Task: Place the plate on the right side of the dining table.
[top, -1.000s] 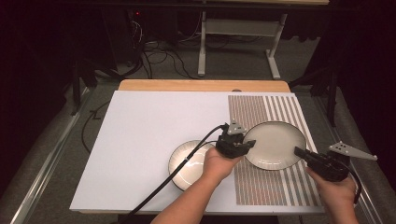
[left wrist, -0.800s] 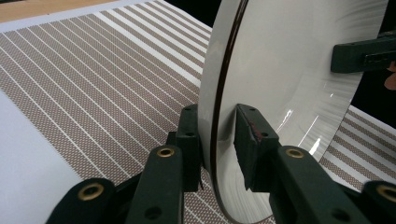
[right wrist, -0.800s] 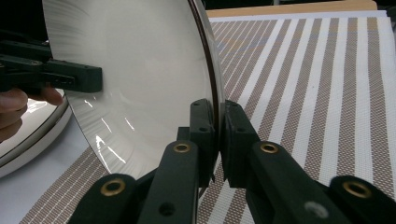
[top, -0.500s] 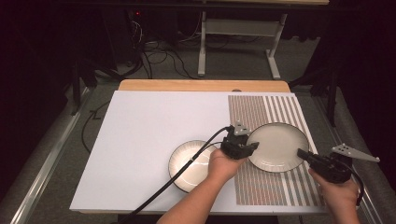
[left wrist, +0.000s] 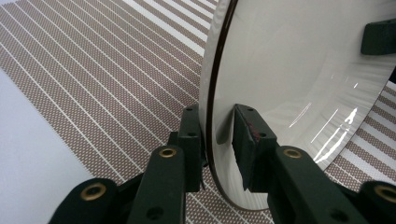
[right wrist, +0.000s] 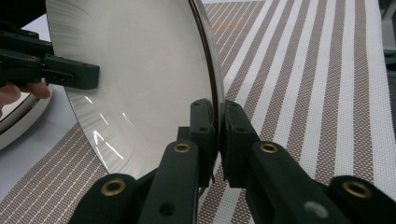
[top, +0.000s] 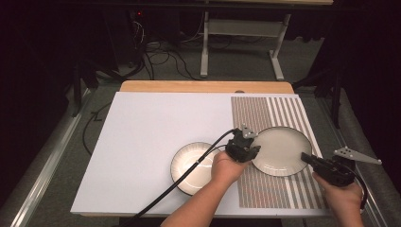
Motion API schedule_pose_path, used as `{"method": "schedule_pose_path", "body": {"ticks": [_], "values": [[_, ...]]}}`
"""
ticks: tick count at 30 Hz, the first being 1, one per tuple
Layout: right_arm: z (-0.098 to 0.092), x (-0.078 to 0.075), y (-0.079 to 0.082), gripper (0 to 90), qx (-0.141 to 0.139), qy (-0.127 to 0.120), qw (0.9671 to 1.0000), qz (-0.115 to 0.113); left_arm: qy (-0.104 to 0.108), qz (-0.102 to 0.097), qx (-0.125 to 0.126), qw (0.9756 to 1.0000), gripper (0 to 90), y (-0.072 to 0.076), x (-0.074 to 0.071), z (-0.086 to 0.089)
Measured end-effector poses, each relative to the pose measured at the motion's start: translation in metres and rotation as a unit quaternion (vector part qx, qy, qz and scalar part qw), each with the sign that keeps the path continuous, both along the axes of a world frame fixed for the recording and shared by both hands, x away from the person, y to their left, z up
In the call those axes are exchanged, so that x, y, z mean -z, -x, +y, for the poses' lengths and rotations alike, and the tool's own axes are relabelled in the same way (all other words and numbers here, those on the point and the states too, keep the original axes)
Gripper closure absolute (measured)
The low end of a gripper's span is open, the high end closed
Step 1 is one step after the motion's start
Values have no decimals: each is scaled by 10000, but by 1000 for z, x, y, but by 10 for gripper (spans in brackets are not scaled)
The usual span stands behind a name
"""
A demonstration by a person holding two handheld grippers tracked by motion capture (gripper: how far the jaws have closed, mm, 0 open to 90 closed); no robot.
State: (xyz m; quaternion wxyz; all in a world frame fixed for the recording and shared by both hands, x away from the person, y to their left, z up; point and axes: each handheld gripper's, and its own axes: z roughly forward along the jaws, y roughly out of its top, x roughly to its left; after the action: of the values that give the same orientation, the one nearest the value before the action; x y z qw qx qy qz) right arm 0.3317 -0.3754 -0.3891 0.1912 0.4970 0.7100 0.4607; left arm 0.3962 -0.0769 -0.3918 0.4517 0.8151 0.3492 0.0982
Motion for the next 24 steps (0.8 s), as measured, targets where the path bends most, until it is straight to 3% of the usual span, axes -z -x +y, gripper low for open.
{"method": "schedule_pose_path", "body": {"ticks": [4,5,7,13,17,24], "values": [[-1,0,-1,866,-39,-13,10000,2,95,-72,-29,9999,654,2,-6,3],[-1,1,-1,866,-15,-41,10000,27,122,-128,-27,9998,574,4,-10,7],[-2,1,-2,865,-25,-54,10000,28,182,-182,-28,9997,544,5,-12,10],[-1,2,-2,859,26,-26,10000,43,467,-466,27,9978,434,15,-20,41],[-1,2,-3,855,67,8,10000,35,524,-577,-15,9970,360,20,-21,56],[0,2,-4,850,123,63,9999,37,525,-798,-154,9953,261,38,-21,107]]}}
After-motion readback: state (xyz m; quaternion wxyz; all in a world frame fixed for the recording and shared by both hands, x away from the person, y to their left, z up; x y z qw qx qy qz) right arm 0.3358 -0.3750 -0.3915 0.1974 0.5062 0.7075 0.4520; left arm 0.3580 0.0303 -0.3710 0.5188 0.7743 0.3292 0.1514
